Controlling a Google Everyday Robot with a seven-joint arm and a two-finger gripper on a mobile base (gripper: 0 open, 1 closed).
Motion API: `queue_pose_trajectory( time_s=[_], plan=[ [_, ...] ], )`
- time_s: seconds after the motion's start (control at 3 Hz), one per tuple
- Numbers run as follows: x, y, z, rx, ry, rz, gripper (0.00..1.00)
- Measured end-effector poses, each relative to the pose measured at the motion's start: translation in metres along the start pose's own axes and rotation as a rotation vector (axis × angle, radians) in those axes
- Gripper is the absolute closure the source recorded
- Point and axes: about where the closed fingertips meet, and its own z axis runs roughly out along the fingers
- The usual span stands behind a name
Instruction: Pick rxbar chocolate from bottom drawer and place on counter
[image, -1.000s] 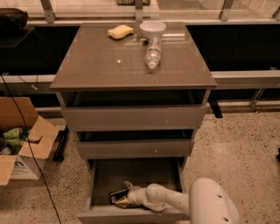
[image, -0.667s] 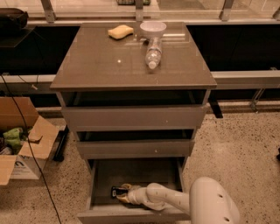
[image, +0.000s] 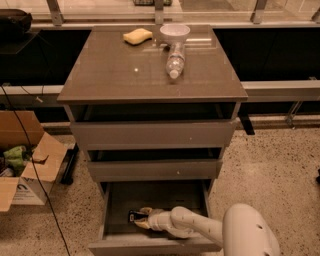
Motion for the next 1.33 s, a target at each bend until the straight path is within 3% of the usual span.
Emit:
queue_pose_trajectory(
  time_s=[0.33,0.67,1.0,1.33],
  plan=[
    [-0.035,-0.007,-0.033,0.003,-0.036,0.023,1.00],
    [-0.079,0.004,-0.083,-0.032,-0.068,-0.004,1.00],
    [-0.123,0.025,-0.145,-0.072,-0.092,-0.068,1.00],
    [-0.168,0.049,-0.211,-0.071,-0.124,-0.163,1.00]
  ],
)
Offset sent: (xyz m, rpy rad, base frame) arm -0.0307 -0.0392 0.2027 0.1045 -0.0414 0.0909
